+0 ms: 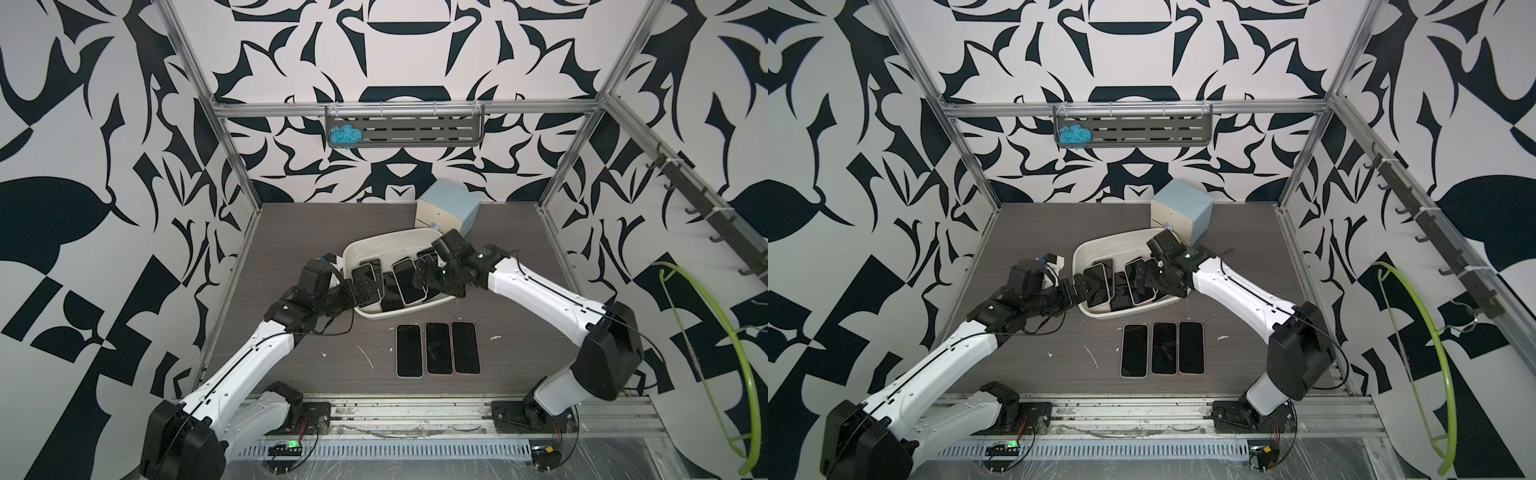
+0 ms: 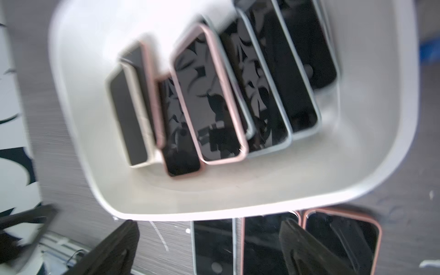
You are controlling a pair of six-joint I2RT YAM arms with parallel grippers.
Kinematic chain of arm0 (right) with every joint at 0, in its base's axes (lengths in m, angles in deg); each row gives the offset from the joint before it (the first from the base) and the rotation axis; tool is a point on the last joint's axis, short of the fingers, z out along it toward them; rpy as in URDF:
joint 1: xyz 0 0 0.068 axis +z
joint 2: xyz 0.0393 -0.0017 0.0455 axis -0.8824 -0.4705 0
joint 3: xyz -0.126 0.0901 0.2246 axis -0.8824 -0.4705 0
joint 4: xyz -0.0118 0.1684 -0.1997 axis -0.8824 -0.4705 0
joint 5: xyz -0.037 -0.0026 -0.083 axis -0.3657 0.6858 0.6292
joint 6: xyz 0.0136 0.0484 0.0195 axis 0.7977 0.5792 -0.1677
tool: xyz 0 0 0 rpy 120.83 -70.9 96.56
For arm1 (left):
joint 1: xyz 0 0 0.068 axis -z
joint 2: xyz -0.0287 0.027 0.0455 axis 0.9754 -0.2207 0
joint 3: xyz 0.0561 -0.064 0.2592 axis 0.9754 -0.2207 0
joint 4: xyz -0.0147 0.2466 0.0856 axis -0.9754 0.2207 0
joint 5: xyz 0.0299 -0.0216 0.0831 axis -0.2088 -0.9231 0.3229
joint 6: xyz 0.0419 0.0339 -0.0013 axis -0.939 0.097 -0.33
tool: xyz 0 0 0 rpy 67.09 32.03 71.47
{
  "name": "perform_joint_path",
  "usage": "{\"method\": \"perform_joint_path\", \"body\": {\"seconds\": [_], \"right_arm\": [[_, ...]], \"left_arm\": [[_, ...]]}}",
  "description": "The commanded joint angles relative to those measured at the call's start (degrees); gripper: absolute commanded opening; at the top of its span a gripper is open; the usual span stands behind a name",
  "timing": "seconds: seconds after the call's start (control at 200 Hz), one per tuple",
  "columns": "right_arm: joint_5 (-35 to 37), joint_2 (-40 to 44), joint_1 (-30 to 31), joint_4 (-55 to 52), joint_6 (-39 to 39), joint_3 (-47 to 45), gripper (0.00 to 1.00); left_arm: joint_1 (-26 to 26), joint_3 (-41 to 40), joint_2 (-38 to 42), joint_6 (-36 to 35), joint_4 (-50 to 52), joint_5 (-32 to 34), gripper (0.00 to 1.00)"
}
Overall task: Take the phone out of the storage box
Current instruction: Pick up the phone from the storage box.
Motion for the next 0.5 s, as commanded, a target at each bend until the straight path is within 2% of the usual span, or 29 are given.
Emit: {"method": "perform_joint_path", "body": {"seconds": [0.0,0.06,0.17,0.31,0.495], "right_arm": [[-1.8,-9.53,-0.87,-7.29,-11.72,12.33,0.98],[-2.75,-15.66,-1.34,-9.52,-17.13,19.82,0.98],[-4.87,-27.27,-3.28,-14.85,-21.69,34.1,0.98],[-7.15,-39.04,-6.47,-19.44,-22.33,47.69,0.97],[-9.74,-47.68,-9.27,-22.36,-22.53,58.87,0.96]], "left_arm": [[-0.91,-0.11,-1.65,2.03,2.43,-1.91,1.0],[-1.05,-0.11,-3.77,3.04,1.58,-2.75,1.0],[-1.19,0.81,-7.49,4.4,1.77,-5.66,1.0],[-1.19,0.99,-8.52,4.46,1.98,-7.18,1.0],[-1.19,0.95,-8.14,3.15,3.23,-7.23,1.0]]}}
